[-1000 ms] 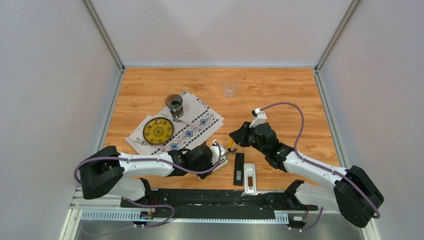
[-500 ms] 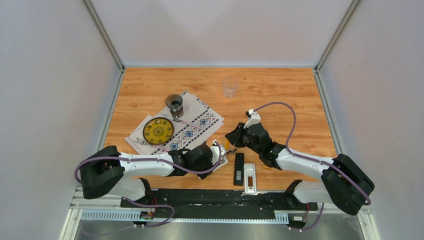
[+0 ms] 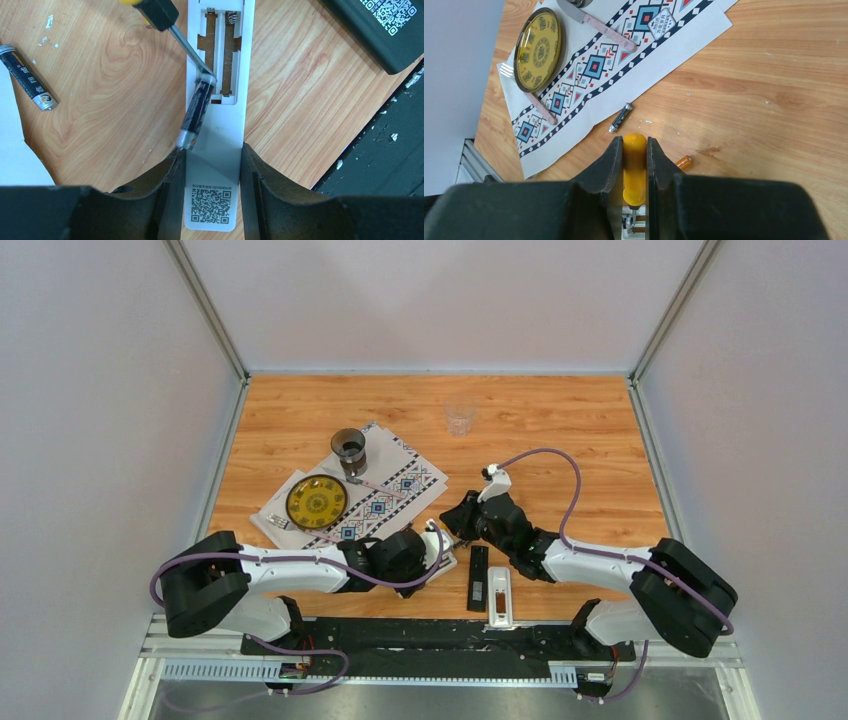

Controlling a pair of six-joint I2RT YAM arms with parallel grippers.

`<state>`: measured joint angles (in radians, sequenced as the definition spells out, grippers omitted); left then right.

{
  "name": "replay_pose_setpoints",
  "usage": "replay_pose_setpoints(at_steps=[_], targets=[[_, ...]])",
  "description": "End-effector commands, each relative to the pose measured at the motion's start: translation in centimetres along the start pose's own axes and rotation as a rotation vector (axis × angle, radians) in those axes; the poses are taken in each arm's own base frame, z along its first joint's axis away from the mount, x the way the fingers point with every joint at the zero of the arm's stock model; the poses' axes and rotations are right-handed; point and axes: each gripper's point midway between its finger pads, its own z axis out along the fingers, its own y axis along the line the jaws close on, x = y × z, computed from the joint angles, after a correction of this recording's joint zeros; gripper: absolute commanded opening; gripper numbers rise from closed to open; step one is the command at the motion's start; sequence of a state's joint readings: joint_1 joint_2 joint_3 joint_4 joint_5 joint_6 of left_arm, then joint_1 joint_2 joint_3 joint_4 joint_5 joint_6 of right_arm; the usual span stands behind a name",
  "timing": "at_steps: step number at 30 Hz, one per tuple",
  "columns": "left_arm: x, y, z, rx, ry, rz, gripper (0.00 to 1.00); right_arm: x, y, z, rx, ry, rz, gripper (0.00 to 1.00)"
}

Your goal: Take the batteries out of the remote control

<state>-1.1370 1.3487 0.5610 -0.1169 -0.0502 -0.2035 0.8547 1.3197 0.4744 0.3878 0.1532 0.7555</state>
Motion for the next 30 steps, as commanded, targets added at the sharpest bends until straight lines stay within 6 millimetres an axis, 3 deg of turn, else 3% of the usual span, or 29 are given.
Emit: replay_pose_setpoints(at_steps=[1,8,22,25,29,30], targets=[[-0.9,-0.1,0.2,-0.003,-0.026,-0.020,0.00,-2.2,4.1,-0.7,-0.142,-0.047,0.076,0.00],[-1.1,0.2,0.0,-0.020,-0.032,-0.022,0.06,-3.5,5.6,-2.3,-0.209,-0.081,0.123,0.00],[-2.2,0.1,-0.5,-0.018,-0.071,-0.030,0.07,-4.7,4.6,-2.6,-0.142,-0.109,0.069,0.00],[-2.6,0.2,-0.7,-0.023,-0.082,-0.029,0.15,-5.1,3.8,-2.9,-0.115,-0.119,0.053,0.00],[-3.1,0.2,-0.8,-0.027,-0.094,-0.033,0.38,-6.2,2.5,-3.5,-0.078,-0.142,0.042,0.00],[-3.2,0.5,-0.7,-0.043,-0.095,-0.039,0.38,-6.3,2.1,-3.6,-0.066,-0.145,0.042,0.00]])
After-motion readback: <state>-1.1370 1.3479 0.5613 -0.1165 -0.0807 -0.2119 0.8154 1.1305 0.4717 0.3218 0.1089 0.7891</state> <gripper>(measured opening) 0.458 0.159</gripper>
